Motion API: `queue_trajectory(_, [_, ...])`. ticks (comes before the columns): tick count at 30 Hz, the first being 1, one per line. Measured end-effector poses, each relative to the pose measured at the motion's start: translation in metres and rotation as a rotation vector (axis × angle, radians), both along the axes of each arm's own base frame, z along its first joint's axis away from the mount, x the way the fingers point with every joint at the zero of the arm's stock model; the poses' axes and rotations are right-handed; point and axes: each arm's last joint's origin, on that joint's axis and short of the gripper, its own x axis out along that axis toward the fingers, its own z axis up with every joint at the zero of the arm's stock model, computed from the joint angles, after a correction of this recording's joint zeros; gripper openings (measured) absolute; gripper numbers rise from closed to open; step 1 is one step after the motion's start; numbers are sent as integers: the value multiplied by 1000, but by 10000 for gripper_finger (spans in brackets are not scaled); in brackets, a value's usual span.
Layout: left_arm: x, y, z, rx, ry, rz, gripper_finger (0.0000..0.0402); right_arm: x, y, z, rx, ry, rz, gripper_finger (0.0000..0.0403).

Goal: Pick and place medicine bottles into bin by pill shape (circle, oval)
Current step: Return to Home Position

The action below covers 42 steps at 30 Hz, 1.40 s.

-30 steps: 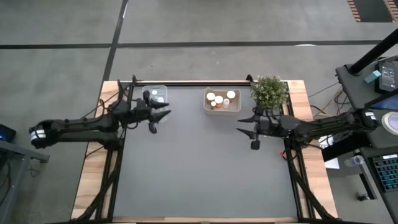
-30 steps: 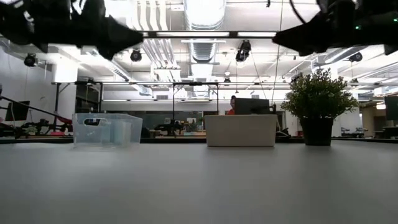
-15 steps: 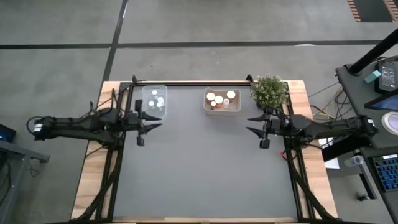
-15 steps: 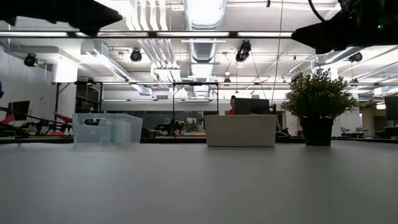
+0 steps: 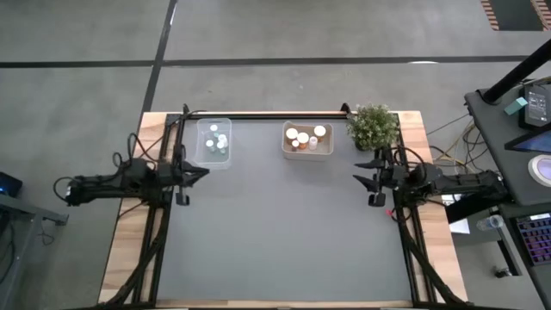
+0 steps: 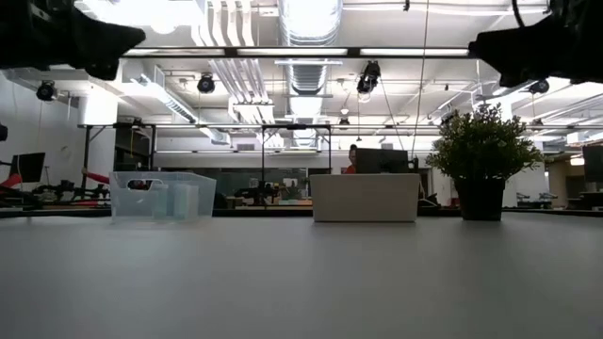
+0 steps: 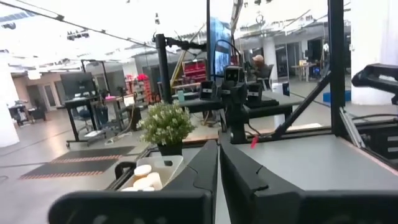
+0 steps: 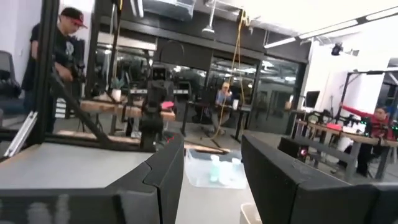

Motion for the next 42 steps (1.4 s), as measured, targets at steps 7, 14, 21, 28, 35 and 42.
queue_trajectory(7, [13,0,-27,-5,24,-1,1,-2,0,-4,-27,38,-7,154])
queue_trajectory(14, [15,0,-39,13,31,1,1,-1,0,-8,5,81,-1,150])
queue_trajectory(21, [16,0,-40,13,47,1,1,-1,0,-9,30,87,1,147])
queue_trajectory(28, [18,0,-42,13,68,2,1,0,0,-9,32,88,2,153])
queue_trajectory(35, [18,0,-43,12,74,2,1,0,0,-10,32,88,1,146])
queue_trajectory(42, [18,0,-43,12,75,3,1,0,0,-10,32,89,1,150])
